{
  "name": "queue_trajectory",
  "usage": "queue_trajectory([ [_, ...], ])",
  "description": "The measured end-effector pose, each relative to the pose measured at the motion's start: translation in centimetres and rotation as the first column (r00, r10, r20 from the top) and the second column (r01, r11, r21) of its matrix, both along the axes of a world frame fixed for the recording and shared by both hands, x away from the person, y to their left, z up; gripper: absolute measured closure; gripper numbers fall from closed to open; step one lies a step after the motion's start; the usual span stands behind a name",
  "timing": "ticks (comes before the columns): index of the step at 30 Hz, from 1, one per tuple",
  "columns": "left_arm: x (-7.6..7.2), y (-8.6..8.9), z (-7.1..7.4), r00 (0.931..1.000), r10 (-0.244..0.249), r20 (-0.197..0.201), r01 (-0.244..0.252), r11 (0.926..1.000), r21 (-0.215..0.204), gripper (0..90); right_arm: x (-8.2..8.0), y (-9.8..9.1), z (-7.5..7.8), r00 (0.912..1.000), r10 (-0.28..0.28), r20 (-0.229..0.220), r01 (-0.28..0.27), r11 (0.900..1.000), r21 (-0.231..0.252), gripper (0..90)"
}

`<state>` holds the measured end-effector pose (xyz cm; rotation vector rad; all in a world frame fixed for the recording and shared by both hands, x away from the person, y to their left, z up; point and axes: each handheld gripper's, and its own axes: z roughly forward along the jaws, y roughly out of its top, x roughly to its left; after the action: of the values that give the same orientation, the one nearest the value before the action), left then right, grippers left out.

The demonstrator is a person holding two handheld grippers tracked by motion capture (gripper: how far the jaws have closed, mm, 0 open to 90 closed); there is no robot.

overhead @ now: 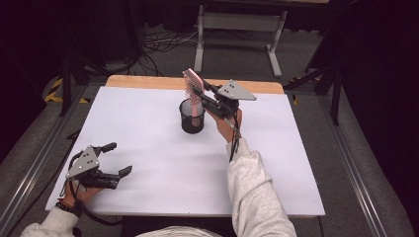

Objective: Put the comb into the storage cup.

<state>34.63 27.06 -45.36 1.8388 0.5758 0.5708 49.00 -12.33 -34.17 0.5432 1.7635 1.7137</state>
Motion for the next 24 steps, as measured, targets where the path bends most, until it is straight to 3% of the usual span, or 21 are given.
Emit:
queue_trajectory([
  [6, -0.1, 0.0, 0.0, 1.0000, -0.001, 0.002, 0.001, 1.0000, 0.002, 7.3, 0.0, -0.3, -0.7, 0.9996, -0.010, -0.025, 0.010, 0.9999, 0.004, 66.1],
  [10, -0.1, -0.1, 0.1, 1.0000, 0.002, 0.009, -0.002, 0.9999, 0.015, 7.4, -0.2, -0.3, -1.6, 0.9993, -0.025, -0.026, 0.024, 0.9993, -0.028, 66.0],
  [14, -0.2, -0.1, 0.1, 0.9999, 0.007, 0.012, -0.007, 0.9997, 0.021, 7.4, -0.3, -0.5, -2.4, 0.9985, -0.024, -0.049, 0.024, 0.9996, -0.017, 65.8],
  [24, -0.1, -0.3, -0.1, 0.9997, 0.016, 0.020, -0.017, 0.9988, 0.045, 7.9, -0.6, -1.2, -2.8, 0.9986, -0.032, -0.042, 0.031, 0.9995, -0.009, 65.0],
])
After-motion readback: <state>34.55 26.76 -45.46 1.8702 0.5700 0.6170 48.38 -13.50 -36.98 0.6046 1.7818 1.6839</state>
